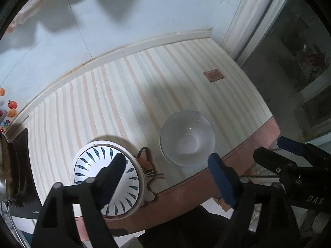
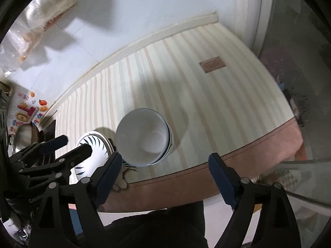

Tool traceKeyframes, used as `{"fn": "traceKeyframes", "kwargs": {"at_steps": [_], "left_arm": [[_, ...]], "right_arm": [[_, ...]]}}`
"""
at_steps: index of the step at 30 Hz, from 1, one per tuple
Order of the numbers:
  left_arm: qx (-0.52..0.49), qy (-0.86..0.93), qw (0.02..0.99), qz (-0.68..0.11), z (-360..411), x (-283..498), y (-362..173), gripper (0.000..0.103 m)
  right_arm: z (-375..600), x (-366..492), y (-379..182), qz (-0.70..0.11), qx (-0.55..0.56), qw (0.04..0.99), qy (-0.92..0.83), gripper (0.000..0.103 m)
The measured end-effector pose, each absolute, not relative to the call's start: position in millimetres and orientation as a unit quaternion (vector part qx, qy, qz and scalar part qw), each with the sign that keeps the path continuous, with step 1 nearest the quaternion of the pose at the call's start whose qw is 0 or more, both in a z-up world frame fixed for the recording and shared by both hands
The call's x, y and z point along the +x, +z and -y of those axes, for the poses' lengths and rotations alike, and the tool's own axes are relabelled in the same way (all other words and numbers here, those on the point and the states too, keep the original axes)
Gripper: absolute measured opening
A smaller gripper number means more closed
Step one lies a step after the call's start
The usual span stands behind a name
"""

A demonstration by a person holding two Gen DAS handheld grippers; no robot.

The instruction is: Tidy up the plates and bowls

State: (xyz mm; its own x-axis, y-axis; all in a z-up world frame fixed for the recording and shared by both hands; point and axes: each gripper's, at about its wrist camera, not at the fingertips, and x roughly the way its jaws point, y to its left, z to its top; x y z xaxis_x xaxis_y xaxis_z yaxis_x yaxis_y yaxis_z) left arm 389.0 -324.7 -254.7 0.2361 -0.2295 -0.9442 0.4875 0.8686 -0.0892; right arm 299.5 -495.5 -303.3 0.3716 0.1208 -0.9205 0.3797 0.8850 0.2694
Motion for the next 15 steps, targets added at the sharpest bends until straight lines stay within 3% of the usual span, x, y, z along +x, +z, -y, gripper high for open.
{"fn": "traceKeyframes", "kwargs": {"at_steps": [3, 6, 15], "left_arm": [[0.111, -0.231, 0.789, -0.559, 319, 380, -240, 0.086], [0.100, -0.232, 0.795, -0.551, 309, 372, -228, 0.095], [0.083, -0.228, 0.809, -0.536, 284, 354, -204, 0.096]], "right_arm": [[487, 284, -283, -0.543, 0.219, 0.806, -0.088, 0.092], [476, 271, -260, -0.526, 0.206, 0.820, -0.096, 0.093], [455, 239, -205, -0.488, 0.179, 0.847, -0.114, 0.095]]}}
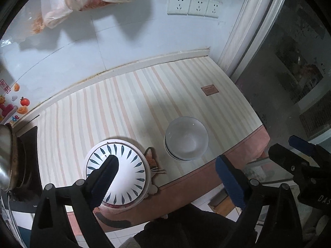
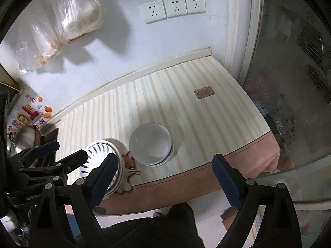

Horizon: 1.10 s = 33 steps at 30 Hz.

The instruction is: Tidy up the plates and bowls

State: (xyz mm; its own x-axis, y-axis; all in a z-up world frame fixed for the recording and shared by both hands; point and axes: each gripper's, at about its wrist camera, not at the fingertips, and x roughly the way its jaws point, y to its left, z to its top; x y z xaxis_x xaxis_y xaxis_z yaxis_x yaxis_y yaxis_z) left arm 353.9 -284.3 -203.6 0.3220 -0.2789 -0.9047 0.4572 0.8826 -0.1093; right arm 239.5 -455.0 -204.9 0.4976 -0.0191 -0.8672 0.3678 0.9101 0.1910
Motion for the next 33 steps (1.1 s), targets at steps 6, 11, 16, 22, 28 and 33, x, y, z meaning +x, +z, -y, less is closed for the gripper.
{"fn": "traceKeyframes", "kwargs": {"at_steps": [6, 11, 16, 22, 28, 33], "left_arm": [[0.081, -0.226, 0.815, -0.527, 281, 352, -196, 0.097], [0.071, -0.230, 0.804, -0.544, 286, 363, -210, 0.097], [0.052, -0.240, 0.779, -0.577, 297, 387, -244, 0.097], [0.041, -0.236, 0.744, -0.624, 314, 428, -306, 0.097], [0.037, -0.227, 0.698, -0.678, 331, 464, -371, 0.097], [0.019, -0.238, 0.662, -0.711, 349, 480, -409, 0.094]], "right_arm": [[453, 236, -194, -0.480, 0.174, 0.852, -0.117, 0.095], [459, 243, -204, -0.488, 0.189, 0.845, -0.106, 0.095], [470, 261, -232, -0.511, 0.206, 0.830, -0.089, 0.095], [496, 292, -300, -0.529, 0.271, 0.803, -0.031, 0.095], [519, 335, -392, -0.565, 0.341, 0.751, 0.032, 0.095], [532, 354, -452, -0.574, 0.387, 0.719, 0.063, 0.095]]}}
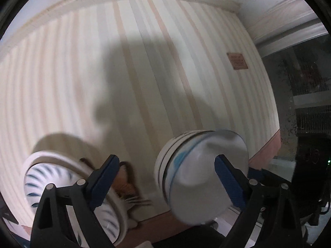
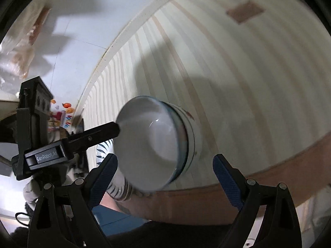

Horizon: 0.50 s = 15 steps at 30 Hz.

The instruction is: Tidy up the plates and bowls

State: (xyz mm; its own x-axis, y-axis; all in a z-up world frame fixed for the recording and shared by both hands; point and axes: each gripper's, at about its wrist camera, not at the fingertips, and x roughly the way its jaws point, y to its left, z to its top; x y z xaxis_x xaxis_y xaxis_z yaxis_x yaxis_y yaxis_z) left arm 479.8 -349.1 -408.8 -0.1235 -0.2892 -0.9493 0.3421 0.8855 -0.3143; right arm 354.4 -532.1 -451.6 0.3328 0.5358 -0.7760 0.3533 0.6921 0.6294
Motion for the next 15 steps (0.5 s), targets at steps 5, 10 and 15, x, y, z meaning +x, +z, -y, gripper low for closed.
{"fn": "traceKeyframes", "kwargs": {"at_steps": [5, 10, 15], "left_arm": [[0.008, -0.256, 0.616, -0.745, 365, 483, -444, 0.084], [-0.012, -0.272, 0.582, -0.767, 371, 480, -463, 0.066], [-0.025, -0.267, 0.594, -0.759, 367, 478, -461, 0.066]], "right_arm": [[537, 370, -493, -0.584, 0.408, 0.696, 0.089, 0.095], [537, 378, -522, -0.595, 0.426, 0.673, 0.108, 0.079], [530, 383, -542, -0.603, 0.434, 0.658, 0.122, 0.062]]}}
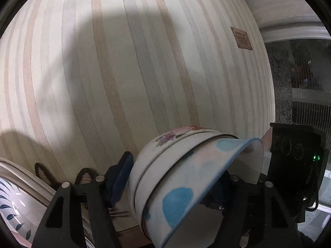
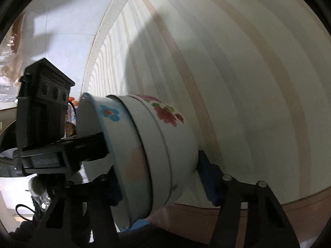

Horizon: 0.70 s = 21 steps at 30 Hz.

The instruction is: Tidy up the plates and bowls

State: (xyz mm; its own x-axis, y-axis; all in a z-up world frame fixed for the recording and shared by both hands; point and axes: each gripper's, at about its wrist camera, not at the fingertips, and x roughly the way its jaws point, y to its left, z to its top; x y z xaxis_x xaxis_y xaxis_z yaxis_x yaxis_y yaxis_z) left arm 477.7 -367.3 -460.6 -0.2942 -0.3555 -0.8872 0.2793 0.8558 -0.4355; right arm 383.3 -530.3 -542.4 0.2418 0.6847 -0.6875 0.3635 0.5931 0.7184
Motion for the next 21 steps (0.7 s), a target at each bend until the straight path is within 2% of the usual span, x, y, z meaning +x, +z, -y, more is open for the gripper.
{"fn": "traceKeyframes", "kwargs": {"at_steps": [6, 21], "left_arm": [[-0.034, -0.252, 0.606, -0.753, 360, 472, -456, 0.066], [-0.044, -0.232, 0.625, -0.744, 344, 472, -437, 0.066]], "right_arm": [[533, 383, -547, -0.604, 0.444, 0.652, 0.114, 0.052], [536, 400, -537, -0.608, 0.434, 0.652, 0.128, 0.052]]}}
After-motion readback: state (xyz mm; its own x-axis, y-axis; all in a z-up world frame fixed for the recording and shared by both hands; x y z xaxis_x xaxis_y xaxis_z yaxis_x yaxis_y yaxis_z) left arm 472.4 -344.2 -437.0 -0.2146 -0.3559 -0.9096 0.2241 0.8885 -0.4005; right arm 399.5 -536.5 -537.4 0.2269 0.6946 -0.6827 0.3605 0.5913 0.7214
